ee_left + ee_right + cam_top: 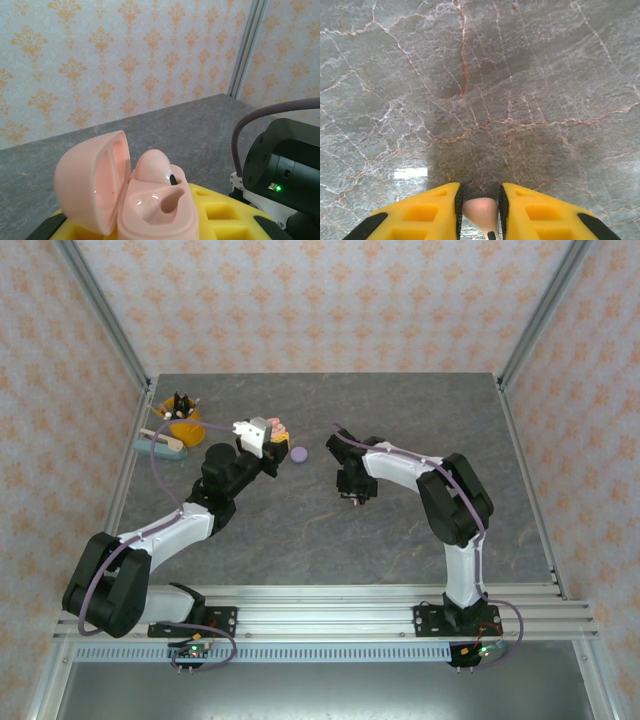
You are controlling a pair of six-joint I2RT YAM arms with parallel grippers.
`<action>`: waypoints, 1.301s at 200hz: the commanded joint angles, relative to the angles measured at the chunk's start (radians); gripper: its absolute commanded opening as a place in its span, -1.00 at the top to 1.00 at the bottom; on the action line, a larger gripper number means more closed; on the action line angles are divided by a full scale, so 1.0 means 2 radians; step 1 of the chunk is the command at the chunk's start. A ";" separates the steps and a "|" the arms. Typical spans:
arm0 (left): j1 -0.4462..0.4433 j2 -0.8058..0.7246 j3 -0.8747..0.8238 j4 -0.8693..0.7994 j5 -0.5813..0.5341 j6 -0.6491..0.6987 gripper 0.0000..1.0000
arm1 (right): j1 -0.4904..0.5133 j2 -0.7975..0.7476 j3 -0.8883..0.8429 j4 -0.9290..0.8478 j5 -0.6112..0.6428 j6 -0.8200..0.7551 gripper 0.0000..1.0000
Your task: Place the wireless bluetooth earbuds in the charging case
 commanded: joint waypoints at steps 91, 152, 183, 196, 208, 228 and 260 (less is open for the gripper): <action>0.004 -0.007 0.016 0.002 0.005 0.001 1.00 | -0.005 -0.015 -0.038 -0.024 -0.004 0.004 0.71; 0.004 -0.006 0.023 -0.004 0.008 0.003 1.00 | -0.005 -0.054 -0.038 -0.015 0.015 0.014 0.71; 0.004 -0.003 0.026 -0.006 0.010 0.004 1.00 | -0.005 -0.081 -0.036 -0.010 0.026 0.020 0.72; 0.003 -0.001 0.028 -0.007 0.013 0.004 1.00 | -0.005 -0.097 -0.035 -0.006 0.030 0.022 0.72; 0.003 0.000 0.028 -0.007 0.016 0.004 1.00 | -0.005 -0.113 -0.033 -0.002 0.034 0.024 0.71; 0.001 0.003 0.029 -0.004 0.023 0.005 1.00 | -0.005 -0.144 -0.027 0.007 0.041 0.027 0.72; -0.006 0.009 0.030 0.003 0.037 0.009 1.00 | -0.005 -0.197 -0.007 0.023 0.053 0.024 0.71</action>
